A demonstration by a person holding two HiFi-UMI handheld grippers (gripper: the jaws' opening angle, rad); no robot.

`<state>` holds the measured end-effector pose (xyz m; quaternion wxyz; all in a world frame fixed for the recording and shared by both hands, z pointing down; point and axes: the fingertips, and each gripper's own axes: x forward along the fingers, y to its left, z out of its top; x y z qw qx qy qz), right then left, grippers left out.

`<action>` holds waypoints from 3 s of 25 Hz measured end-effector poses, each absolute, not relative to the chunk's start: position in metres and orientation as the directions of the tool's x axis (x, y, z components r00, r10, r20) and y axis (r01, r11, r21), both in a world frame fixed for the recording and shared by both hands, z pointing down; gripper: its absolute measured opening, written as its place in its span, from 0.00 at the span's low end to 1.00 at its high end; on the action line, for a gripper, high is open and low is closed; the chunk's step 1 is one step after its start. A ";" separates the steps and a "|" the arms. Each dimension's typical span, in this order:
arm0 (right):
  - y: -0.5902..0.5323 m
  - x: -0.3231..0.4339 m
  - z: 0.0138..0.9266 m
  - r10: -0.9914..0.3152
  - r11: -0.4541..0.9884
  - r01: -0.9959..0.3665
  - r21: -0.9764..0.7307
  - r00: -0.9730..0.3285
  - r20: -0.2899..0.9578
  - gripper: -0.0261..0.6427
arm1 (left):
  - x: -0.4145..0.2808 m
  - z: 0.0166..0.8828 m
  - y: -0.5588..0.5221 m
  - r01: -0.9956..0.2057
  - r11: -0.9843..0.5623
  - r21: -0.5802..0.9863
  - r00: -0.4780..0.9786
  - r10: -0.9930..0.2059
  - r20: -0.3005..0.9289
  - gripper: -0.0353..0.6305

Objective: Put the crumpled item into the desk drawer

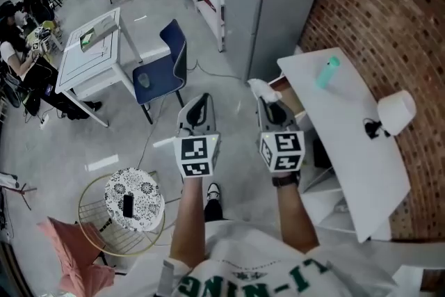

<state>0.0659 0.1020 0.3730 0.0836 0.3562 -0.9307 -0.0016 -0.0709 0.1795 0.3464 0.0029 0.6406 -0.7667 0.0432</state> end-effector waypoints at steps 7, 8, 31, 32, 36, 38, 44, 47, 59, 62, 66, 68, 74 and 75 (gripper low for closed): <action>0.046 -0.010 0.360 -0.703 0.710 -0.702 0.059 -0.699 0.133 0.10 | -0.151 0.339 0.113 -0.993 0.120 -0.013 -0.120 -0.991 0.058 0.05; 0.040 -0.020 0.363 -0.706 0.706 -0.706 0.060 -0.695 0.136 0.10 | -0.160 0.341 0.106 -0.994 0.109 -0.011 -0.110 -0.992 0.061 0.05; -0.126 -0.031 0.439 -0.808 0.538 -0.842 -0.031 -0.525 0.268 0.10 | -0.145 0.404 -0.109 -0.977 -0.195 0.083 0.206 -0.965 0.159 0.05; -0.136 -0.028 0.442 -0.813 0.527 -0.849 -0.037 -0.516 0.270 0.10 | -0.143 0.404 -0.121 -0.975 -0.207 0.083 0.219 -0.962 0.165 0.05; -0.173 -0.008 0.453 -0.828 0.487 -0.872 -0.043 -0.477 0.294 0.10 | -0.125 0.407 -0.167 -0.965 -0.252 0.068 0.261 -0.947 0.186 0.05; -0.188 0.006 0.457 -0.838 0.458 -0.887 -0.068 -0.456 0.299 0.10 | -0.112 0.412 -0.185 -0.959 -0.275 0.066 0.282 -0.938 0.199 0.05; -0.226 0.040 0.474 -0.864 0.371 -0.921 -0.120 -0.389 0.319 0.10 | -0.068 0.428 -0.230 -0.927 -0.372 0.051 0.374 -0.899 0.228 0.05; -0.235 0.052 0.492 -0.864 0.336 -0.931 -0.138 -0.364 0.348 0.10 | -0.055 0.441 -0.246 -0.912 -0.408 0.049 0.407 -0.882 0.239 0.04; -0.239 0.089 0.604 -0.825 0.037 -0.983 -0.181 -0.132 0.549 0.10 | -0.014 0.524 -0.298 -0.748 -0.649 0.137 0.659 -0.700 0.276 0.05; -0.234 0.106 0.635 -0.803 -0.049 -0.979 -0.198 -0.079 0.591 0.10 | -0.002 0.553 -0.302 -0.705 -0.698 0.126 0.697 -0.649 0.305 0.04; -0.234 0.120 0.669 -0.781 -0.099 -0.979 -0.180 -0.036 0.624 0.10 | 0.001 0.587 -0.305 -0.666 -0.734 0.133 0.729 -0.604 0.322 0.04; -0.230 0.124 0.688 -0.762 -0.113 -0.979 -0.169 -0.023 0.647 0.10 | 0.003 0.602 -0.301 -0.637 -0.755 0.154 0.756 -0.572 0.319 0.04; -0.235 0.123 0.725 -0.746 -0.129 -0.977 -0.172 -0.018 0.666 0.10 | 0.011 0.645 -0.303 -0.603 -0.788 0.126 0.776 -0.542 0.323 0.04; -0.237 0.120 0.731 -0.748 -0.121 -0.978 -0.170 -0.023 0.663 0.10 | 0.013 0.652 -0.304 -0.599 -0.790 0.130 0.779 -0.537 0.324 0.04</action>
